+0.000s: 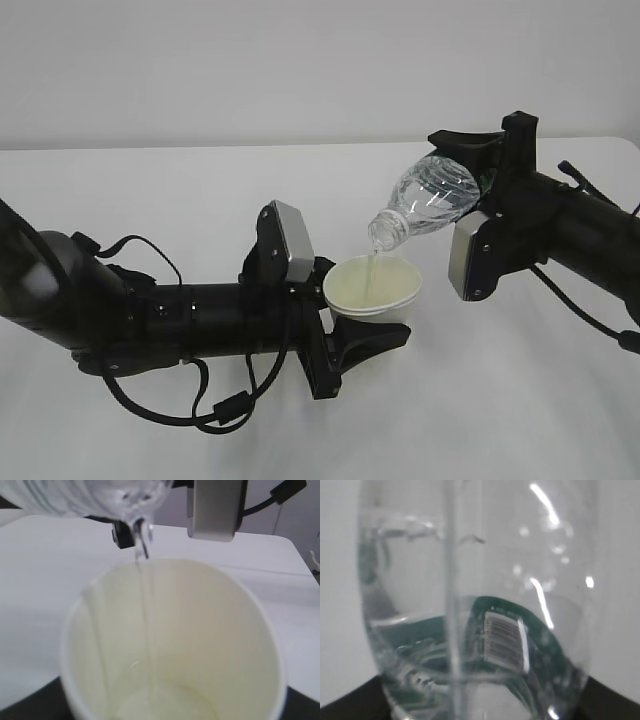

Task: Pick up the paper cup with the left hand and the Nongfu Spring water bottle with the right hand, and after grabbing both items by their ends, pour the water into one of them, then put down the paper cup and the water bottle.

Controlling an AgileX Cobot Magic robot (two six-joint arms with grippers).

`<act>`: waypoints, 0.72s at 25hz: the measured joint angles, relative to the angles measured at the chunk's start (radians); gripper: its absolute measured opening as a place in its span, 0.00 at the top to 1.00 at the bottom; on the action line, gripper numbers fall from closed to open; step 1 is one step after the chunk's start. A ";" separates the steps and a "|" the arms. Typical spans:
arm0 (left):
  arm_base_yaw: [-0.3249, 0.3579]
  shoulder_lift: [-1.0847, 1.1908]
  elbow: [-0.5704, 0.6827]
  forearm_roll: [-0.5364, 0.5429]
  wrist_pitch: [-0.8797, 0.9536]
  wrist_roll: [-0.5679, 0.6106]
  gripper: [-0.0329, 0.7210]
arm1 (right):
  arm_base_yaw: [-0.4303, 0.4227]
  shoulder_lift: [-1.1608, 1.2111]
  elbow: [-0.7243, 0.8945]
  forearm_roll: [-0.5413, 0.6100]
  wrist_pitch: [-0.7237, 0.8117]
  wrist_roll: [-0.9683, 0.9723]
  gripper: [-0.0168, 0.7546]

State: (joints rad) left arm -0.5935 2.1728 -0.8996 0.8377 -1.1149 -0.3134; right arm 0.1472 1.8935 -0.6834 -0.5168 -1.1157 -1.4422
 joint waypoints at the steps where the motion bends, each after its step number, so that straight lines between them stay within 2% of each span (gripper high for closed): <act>1: 0.000 0.000 0.000 0.000 0.000 0.000 0.37 | 0.000 0.000 0.000 0.000 0.000 0.000 0.42; 18: 0.000 0.000 0.000 0.000 0.000 0.000 0.37 | 0.000 0.000 0.000 -0.004 0.000 -0.002 0.42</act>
State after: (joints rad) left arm -0.5935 2.1728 -0.8996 0.8377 -1.1149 -0.3134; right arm 0.1472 1.8935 -0.6834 -0.5207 -1.1157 -1.4445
